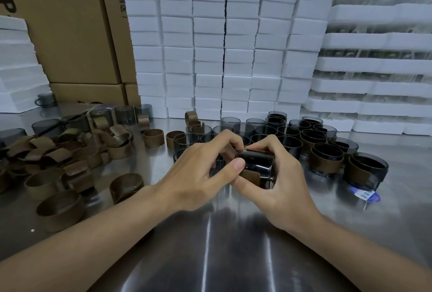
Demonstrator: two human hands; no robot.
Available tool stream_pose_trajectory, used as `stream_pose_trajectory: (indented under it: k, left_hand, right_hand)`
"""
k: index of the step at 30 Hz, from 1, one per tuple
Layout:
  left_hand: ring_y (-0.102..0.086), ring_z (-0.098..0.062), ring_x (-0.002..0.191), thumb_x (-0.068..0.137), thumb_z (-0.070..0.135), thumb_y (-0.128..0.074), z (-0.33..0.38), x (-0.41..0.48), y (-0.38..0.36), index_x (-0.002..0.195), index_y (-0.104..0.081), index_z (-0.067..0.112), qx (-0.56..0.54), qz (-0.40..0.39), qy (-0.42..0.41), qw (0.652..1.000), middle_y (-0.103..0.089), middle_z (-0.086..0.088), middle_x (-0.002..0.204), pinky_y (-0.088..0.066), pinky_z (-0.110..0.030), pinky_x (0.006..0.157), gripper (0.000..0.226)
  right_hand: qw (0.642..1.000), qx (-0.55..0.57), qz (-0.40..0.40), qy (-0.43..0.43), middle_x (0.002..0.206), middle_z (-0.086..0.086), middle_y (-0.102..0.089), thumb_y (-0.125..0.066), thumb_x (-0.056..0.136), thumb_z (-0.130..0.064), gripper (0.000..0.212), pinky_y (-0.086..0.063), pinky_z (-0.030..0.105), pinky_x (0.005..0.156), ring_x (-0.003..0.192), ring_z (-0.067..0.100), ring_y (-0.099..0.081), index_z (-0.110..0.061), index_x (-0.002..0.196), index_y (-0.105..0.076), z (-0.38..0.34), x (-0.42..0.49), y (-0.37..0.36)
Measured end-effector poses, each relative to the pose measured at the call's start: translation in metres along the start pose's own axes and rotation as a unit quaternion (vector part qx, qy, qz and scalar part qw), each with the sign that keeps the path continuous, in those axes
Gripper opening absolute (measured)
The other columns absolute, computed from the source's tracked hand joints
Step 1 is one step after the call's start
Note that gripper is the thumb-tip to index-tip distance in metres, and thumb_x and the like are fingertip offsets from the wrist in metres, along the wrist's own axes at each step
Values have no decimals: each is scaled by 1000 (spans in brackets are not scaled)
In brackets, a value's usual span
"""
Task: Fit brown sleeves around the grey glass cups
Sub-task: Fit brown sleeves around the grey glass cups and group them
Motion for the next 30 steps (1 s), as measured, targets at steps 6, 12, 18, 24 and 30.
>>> stream_pose_trajectory:
  k: [6, 12, 18, 24, 30]
  left_hand:
    - [-60, -29, 65, 107, 54, -48, 2, -1, -1, 119, -51, 34, 4, 1, -11, 1000, -70, 8, 82, -48, -49, 62, 23]
    - [-72, -28, 83, 103, 51, -58, 0, -1, 6, 127, -54, 35, -41, 29, 10, 999, -76, 3, 101, -54, -54, 68, 29]
    - [-72, -18, 88, 89, 50, -73, -5, 1, 20, 127, -55, 42, -112, 127, 36, 985, -65, 16, 113, -54, -41, 63, 43]
    - [-76, -23, 103, 89, 49, -76, -8, 3, 27, 150, -54, 47, -127, 146, 51, 980, -69, 6, 135, -63, -49, 72, 65]
    - [-78, -15, 101, 90, 53, -77, -13, 2, 29, 150, -56, 46, -137, 162, 71, 975, -76, 13, 119, -61, -44, 73, 64]
  right_hand:
    - [1000, -1, -20, 0, 93, -10, -72, -85, 82, -32, 35, -57, 33, 76, 90, 21, -72, -23, 104, -59, 2, -1, -3]
    - [999, 40, -21, 1, 115, -10, -69, -86, 81, -39, 57, -60, 27, 85, 107, 20, -73, -31, 128, -55, 8, 1, -7]
    - [991, 112, 62, -25, 127, -18, -66, -100, 66, -38, 85, -61, 24, 85, 107, 19, -76, -39, 138, -53, 20, 6, 3]
    - [988, 115, 100, -11, 116, -4, -76, -96, 81, -33, 59, -62, 27, 84, 103, 24, -78, -39, 128, -62, 26, 8, 10]
    - [991, 92, 95, -1, 128, -19, -74, -75, 97, -36, 51, -60, 26, 93, 120, 13, -73, -56, 141, -59, 26, 6, 9]
Point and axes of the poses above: each hand's wrist, its own x-axis towards the middle knuckle, its own y-axis out of the back of the hand, z = x × y, the point moved 8 cm from there along x, towards the middle knuckle
